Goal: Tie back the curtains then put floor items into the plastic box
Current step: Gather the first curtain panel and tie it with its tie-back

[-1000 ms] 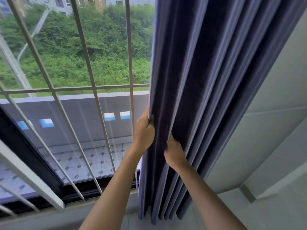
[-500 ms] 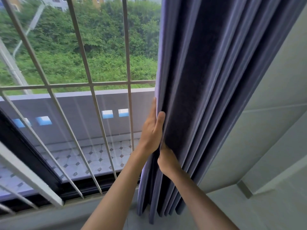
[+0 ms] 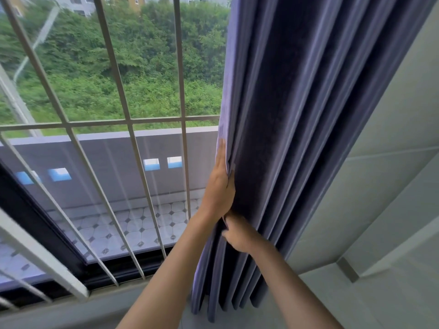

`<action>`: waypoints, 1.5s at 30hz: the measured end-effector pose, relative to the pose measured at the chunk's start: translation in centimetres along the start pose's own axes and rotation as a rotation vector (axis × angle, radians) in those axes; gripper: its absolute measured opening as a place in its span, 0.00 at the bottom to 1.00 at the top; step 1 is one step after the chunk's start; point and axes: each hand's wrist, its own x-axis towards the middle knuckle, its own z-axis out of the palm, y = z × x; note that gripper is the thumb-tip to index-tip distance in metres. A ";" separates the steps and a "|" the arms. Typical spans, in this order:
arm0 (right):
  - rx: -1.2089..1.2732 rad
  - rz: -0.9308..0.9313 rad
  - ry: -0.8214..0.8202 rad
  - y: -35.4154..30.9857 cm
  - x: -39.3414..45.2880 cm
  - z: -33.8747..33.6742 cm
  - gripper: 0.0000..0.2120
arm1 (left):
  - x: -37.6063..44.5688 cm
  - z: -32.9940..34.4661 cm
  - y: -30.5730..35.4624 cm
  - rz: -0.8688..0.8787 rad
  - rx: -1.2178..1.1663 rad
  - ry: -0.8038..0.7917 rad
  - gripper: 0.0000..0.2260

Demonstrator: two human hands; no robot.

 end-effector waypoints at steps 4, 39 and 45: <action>0.102 -0.121 0.366 -1.1 -2.3 -7.6 0.24 | 0.2 -0.6 -1.0 0.005 -0.009 0.022 0.24; -0.019 0.039 0.219 -0.5 -0.4 2.0 0.15 | -0.6 1.4 0.5 -0.092 -0.087 -0.048 0.43; -0.038 0.042 0.196 -0.7 -1.1 1.9 0.14 | -0.2 2.0 0.3 -0.048 -0.031 -0.042 0.28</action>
